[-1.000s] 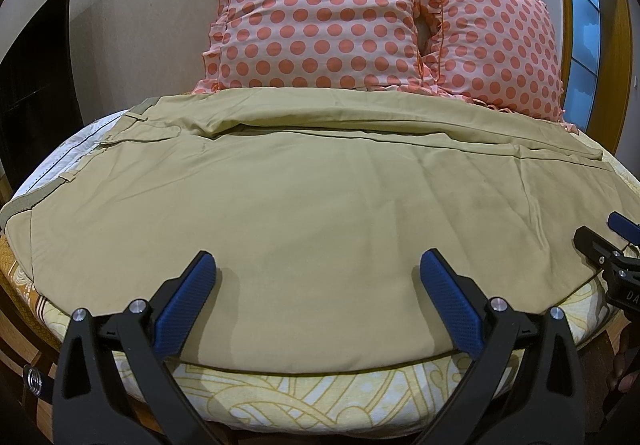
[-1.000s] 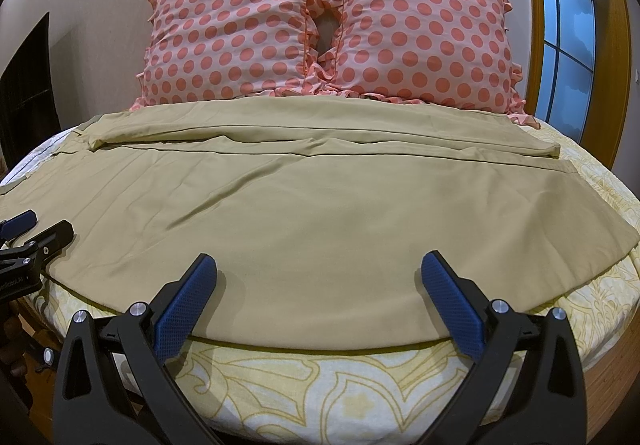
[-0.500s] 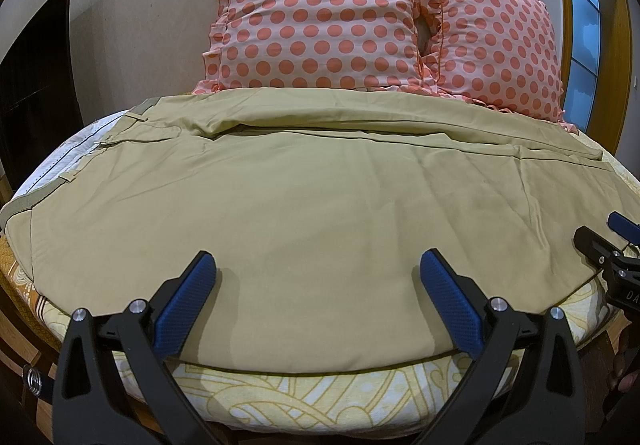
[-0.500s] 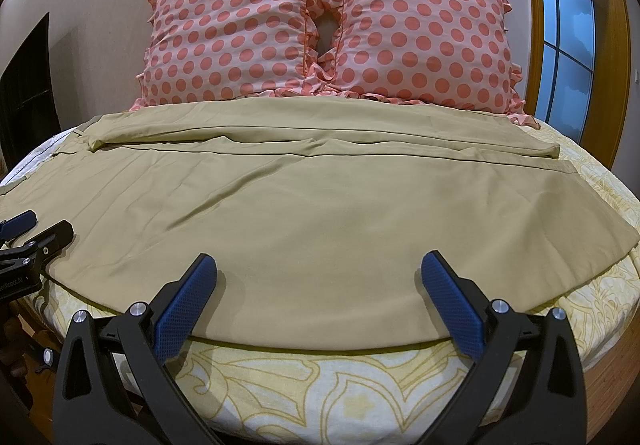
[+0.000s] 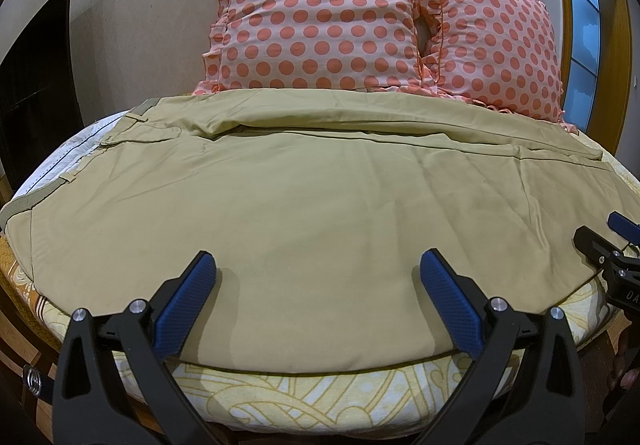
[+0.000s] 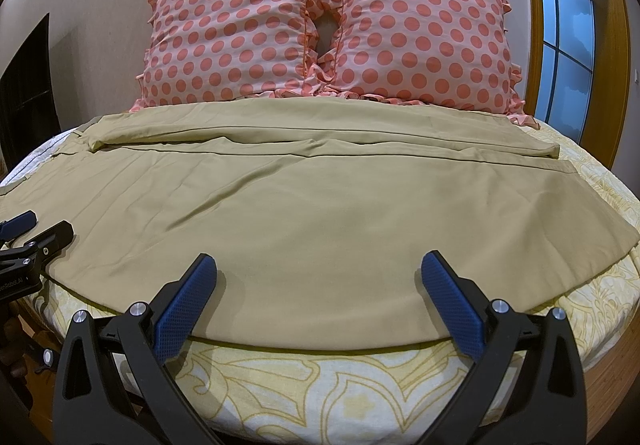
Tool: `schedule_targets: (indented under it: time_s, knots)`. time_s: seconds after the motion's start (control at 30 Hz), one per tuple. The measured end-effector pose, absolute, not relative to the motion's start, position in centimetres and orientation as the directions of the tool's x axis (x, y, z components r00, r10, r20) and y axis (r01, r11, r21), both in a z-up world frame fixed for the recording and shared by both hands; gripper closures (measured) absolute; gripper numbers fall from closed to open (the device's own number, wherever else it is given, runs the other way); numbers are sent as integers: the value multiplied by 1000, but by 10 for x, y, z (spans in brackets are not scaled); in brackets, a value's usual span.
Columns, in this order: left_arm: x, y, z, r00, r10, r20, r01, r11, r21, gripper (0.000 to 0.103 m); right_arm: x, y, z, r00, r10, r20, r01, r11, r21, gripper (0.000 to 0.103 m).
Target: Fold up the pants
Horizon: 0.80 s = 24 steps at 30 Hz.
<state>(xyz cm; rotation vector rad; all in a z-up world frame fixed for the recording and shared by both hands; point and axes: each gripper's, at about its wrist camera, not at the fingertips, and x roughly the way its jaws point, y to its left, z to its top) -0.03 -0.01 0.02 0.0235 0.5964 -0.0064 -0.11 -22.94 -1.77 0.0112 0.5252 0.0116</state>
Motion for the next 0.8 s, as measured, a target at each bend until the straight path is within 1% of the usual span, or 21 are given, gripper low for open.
schedule_targets:
  time_s: [0.7,0.77,0.8]
  knots:
    - [2,0,1,822,0,-569,16,1000,23,2,-3,-230,-21,870,15,-492,-9,1000,14,1]
    - [2,1,2,814,-5,-581,23,999,23,2,-1,-231,-20,859,25,-512,-20,1000,15,1]
    - [4,3,4,803,-16,-596,34,999,19,2,5,-234,-18,838,45,-544,-39,999,24,1]
